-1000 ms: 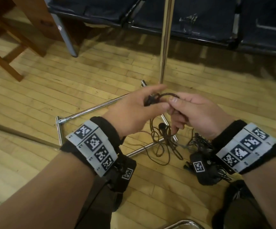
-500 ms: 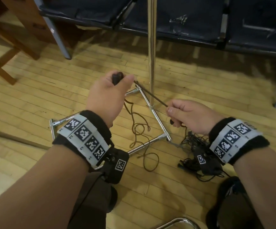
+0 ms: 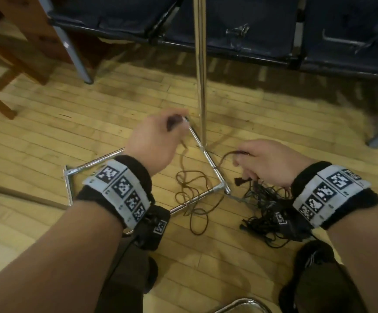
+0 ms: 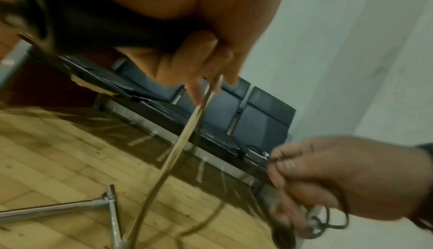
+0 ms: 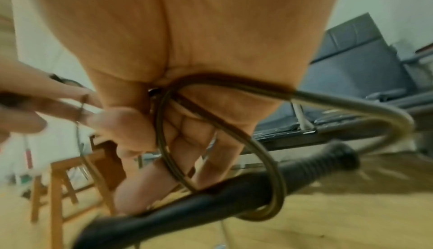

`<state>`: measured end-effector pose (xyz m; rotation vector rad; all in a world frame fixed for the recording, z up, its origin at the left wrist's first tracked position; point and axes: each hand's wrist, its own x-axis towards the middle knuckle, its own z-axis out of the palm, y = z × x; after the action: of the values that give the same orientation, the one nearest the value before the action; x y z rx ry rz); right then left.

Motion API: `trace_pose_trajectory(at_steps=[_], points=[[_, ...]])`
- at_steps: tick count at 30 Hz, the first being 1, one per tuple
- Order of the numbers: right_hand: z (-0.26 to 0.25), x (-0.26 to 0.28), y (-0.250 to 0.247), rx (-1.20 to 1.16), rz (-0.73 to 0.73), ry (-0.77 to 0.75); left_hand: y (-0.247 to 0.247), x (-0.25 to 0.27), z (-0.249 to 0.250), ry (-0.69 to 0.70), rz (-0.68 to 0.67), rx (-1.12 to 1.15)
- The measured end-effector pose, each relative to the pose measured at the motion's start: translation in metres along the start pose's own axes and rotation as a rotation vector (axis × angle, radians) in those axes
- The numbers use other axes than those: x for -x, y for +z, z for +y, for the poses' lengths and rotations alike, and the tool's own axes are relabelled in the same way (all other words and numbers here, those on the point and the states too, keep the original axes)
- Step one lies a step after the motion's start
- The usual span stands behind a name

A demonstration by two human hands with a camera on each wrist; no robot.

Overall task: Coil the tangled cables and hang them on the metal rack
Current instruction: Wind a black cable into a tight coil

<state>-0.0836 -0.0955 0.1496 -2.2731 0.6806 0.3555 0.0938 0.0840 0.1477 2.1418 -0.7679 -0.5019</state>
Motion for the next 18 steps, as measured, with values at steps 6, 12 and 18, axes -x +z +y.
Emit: trace_pose_trajectory(at_steps=[6, 12, 18], points=[[-0.028, 0.012, -0.005, -0.299, -0.019, -0.154, 0.025, 0.011, 0.021, 0.185, -0.451, 0.036], [-0.002, 0.007, -0.007, -0.232, -0.014, -0.114, 0.012, -0.002, 0.018, 0.039, -0.19, 0.118], [0.028, -0.006, -0.002, -0.089, 0.022, 0.002, 0.003, -0.006, 0.01, -0.049, 0.139, 0.201]])
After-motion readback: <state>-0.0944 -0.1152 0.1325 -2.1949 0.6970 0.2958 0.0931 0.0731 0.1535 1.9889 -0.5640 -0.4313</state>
